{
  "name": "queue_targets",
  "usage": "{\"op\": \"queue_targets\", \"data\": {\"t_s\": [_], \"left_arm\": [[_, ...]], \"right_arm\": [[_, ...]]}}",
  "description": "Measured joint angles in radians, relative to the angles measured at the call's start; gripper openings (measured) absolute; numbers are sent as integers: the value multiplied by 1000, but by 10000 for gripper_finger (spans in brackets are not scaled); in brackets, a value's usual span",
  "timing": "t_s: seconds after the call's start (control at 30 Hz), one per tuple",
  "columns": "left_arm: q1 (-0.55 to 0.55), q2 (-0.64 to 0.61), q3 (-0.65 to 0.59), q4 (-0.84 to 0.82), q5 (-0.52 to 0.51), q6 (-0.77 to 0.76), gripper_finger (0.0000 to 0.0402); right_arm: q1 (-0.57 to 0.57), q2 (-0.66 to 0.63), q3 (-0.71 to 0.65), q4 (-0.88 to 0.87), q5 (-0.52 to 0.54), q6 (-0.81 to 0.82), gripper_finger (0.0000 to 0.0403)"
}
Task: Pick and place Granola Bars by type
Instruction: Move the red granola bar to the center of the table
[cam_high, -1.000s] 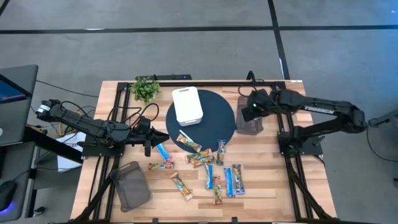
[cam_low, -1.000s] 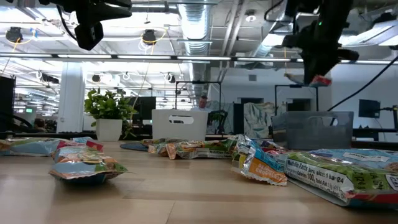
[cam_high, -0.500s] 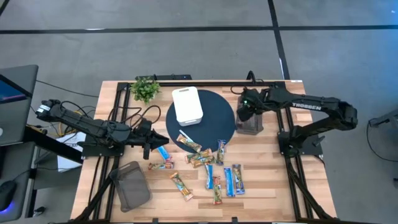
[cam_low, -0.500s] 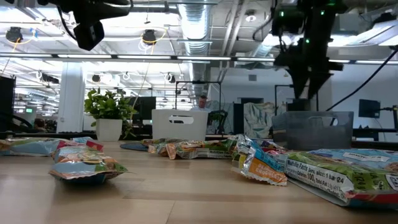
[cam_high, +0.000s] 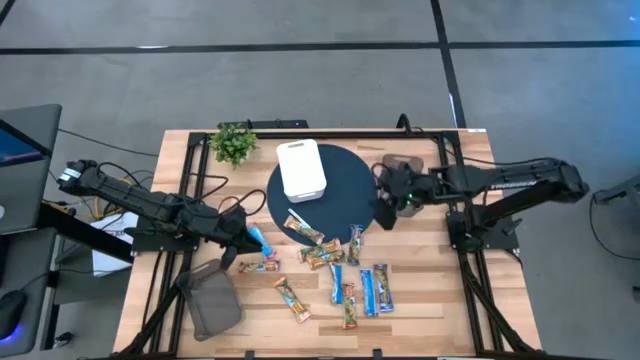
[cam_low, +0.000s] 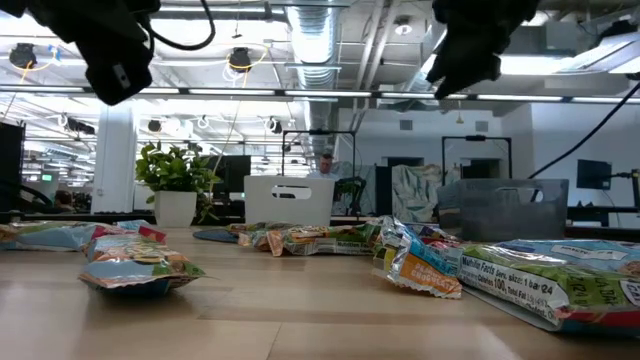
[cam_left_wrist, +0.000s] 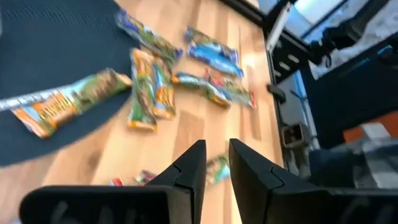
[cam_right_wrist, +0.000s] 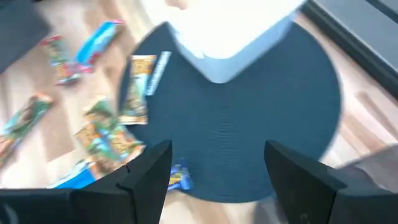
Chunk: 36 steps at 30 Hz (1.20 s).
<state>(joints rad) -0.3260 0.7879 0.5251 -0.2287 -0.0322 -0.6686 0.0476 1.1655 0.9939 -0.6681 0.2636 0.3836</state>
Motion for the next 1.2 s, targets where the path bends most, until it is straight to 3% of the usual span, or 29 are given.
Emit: {"op": "queue_targets", "data": {"t_s": [0.3, 0.4, 0.63, 0.93, 1.2], "left_arm": [[-1, 23, 0, -86, 74, 5, 64], [-7, 75, 0, -182, 126, 24, 64], [-28, 270, 27, -168, 154, 106, 68], [-27, 503, 142, -206, 125, 263, 128], [-27, 633, 176, -248, 123, 285, 171]], "right_arm": [[122, 1, 0, 61, 5, 0, 248], [136, 1, 0, 60, 5, 4, 248], [135, 1, 0, 80, 9, 11, 248], [135, 1, 0, 81, 9, 35, 248], [135, 1, 0, 78, 8, 54, 248]]}}
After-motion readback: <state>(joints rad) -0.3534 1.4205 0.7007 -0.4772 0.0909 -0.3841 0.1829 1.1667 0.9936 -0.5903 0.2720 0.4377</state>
